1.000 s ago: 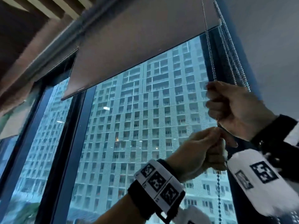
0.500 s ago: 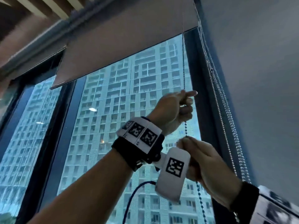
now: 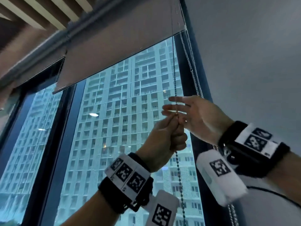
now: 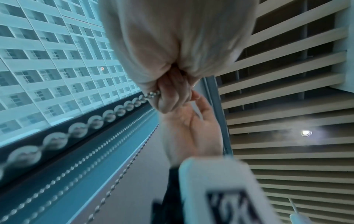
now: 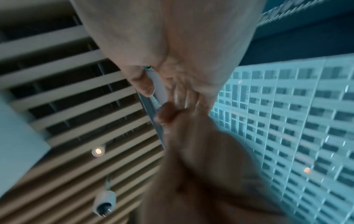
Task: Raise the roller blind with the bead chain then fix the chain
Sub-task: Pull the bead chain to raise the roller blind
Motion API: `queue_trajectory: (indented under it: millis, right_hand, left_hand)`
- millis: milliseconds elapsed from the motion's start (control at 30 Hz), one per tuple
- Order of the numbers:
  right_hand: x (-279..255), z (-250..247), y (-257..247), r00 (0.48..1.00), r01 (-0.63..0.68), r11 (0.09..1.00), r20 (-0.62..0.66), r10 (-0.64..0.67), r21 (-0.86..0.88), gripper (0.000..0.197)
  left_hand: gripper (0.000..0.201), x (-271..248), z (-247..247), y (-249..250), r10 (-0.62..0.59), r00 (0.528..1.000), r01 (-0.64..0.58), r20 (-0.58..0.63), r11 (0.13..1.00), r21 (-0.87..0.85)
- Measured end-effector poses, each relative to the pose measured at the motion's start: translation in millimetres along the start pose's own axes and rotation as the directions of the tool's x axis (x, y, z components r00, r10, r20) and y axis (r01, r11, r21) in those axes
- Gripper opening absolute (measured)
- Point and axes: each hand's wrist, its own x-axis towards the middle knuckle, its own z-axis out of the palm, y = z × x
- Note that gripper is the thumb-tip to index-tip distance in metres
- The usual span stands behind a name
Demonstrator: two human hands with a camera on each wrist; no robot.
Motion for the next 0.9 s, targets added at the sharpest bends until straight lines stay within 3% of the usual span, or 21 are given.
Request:
queue_trajectory:
  millis: [400,500,600,700,800,900]
  right_hand:
    - [18.8,38.8,-33.4,0.997,0.048,0.968,-0.067,-0.032,0.245,0.030]
    - [9.8,43.6,-30.1,0.982,0.161,0.977,-0.122,-0.144,0.141,0.029]
    - [-11.8,34.4,-20.7,0.981,0.171,0.985,-0.104,-0.166,0.035,0.030]
    - [-40.2,32.7,3.0,0.986,0.144,0.980,-0.061,-0.154,-0.137,0.027]
    - [-68.1,28.2,29.6,0.996,0.075,0.981,-0.038,-0.083,-0.181,0.025]
    - [-77.5,27.1,42.8,0.997,0.057,0.975,-0.038,-0.066,-0.216,0.025]
  left_hand:
    - [0.023,-18.7,10.6,25.8,0.002,0.999,-0.013,0.052,0.975,0.223]
    - [0.027,-21.5,8.4,33.8,-0.066,0.995,0.037,0.080,0.945,0.324]
    - [0.029,-19.6,0.0,50.7,-0.153,0.986,0.114,0.071,0.915,0.386]
    - [0.037,-11.6,-11.8,68.5,-0.078,0.997,0.082,-0.024,0.964,0.254]
    - [0.040,4.2,0.5,76.6,-0.039,0.998,0.041,-0.043,0.998,0.046]
    - [0.035,17.5,14.6,78.7,-0.055,0.996,0.058,-0.067,0.998,0.034]
